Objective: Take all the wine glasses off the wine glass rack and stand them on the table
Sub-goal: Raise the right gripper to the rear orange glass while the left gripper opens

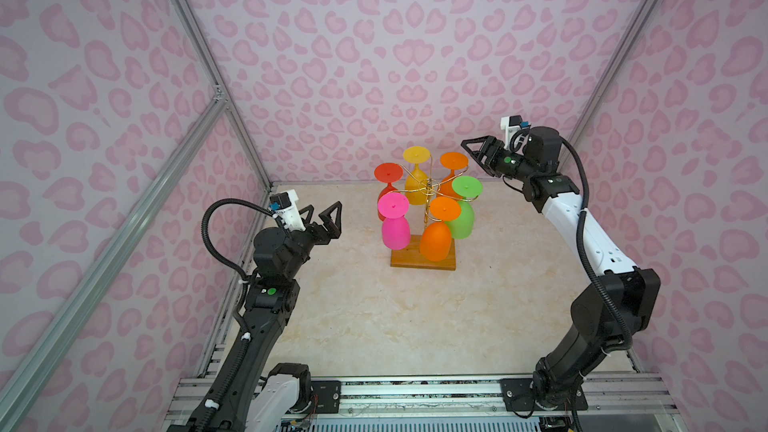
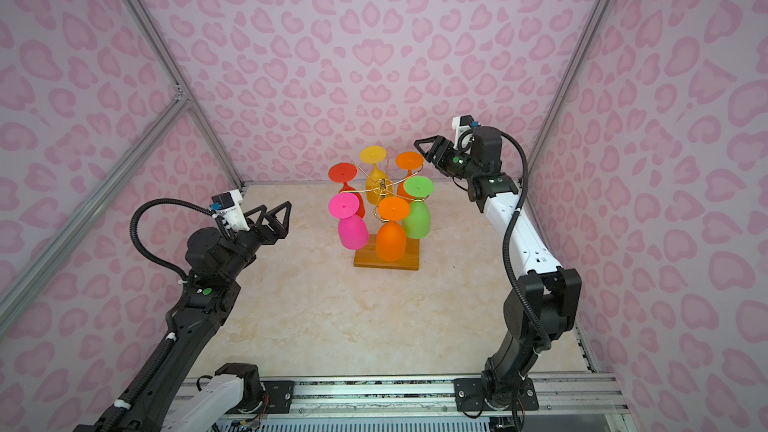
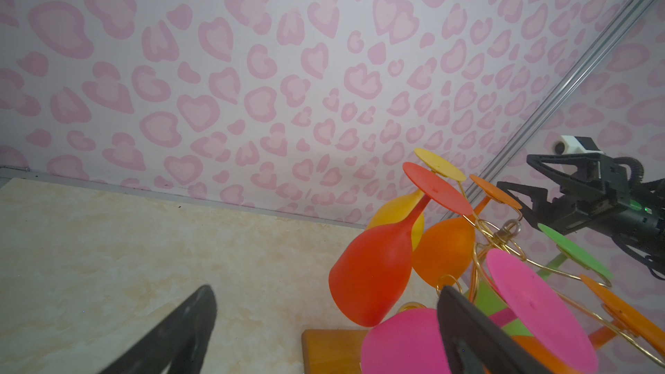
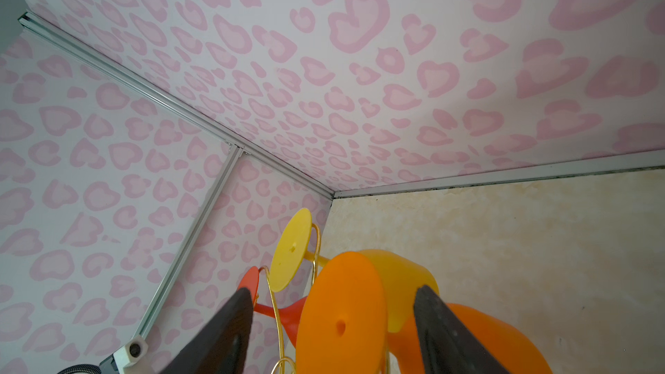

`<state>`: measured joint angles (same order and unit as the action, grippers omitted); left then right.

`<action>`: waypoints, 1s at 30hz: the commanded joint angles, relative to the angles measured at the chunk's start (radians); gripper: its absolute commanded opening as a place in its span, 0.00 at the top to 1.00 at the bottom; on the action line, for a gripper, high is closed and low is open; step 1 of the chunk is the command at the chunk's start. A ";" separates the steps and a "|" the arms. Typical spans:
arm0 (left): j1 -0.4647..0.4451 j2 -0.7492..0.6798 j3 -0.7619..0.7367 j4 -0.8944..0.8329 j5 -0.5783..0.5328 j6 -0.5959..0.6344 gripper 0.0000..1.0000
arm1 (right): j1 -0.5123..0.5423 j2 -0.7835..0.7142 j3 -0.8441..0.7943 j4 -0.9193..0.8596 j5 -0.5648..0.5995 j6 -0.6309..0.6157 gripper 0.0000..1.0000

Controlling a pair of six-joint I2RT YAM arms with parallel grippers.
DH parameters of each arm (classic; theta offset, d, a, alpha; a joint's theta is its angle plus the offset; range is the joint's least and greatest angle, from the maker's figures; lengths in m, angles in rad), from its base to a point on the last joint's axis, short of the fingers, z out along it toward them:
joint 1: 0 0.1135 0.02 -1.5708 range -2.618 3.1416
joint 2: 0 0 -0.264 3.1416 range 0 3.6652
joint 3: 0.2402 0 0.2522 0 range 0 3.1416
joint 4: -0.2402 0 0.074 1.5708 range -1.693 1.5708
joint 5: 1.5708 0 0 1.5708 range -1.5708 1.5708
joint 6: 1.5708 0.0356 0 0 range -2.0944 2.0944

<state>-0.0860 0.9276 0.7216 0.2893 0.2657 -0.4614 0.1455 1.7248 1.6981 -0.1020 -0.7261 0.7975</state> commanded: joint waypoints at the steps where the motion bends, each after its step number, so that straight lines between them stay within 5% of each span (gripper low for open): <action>1: 0.000 0.004 0.016 0.007 0.004 0.007 0.03 | 0.009 0.014 0.009 -0.017 0.005 -0.028 0.29; 30: 0.000 0.013 0.021 -0.016 -0.016 0.018 0.03 | 0.032 -0.040 -0.014 -0.051 0.016 -0.082 0.36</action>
<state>-0.0860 0.9417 0.7227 0.2707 0.2531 -0.4496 0.1757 1.6901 1.6886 -0.1631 -0.7120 0.7372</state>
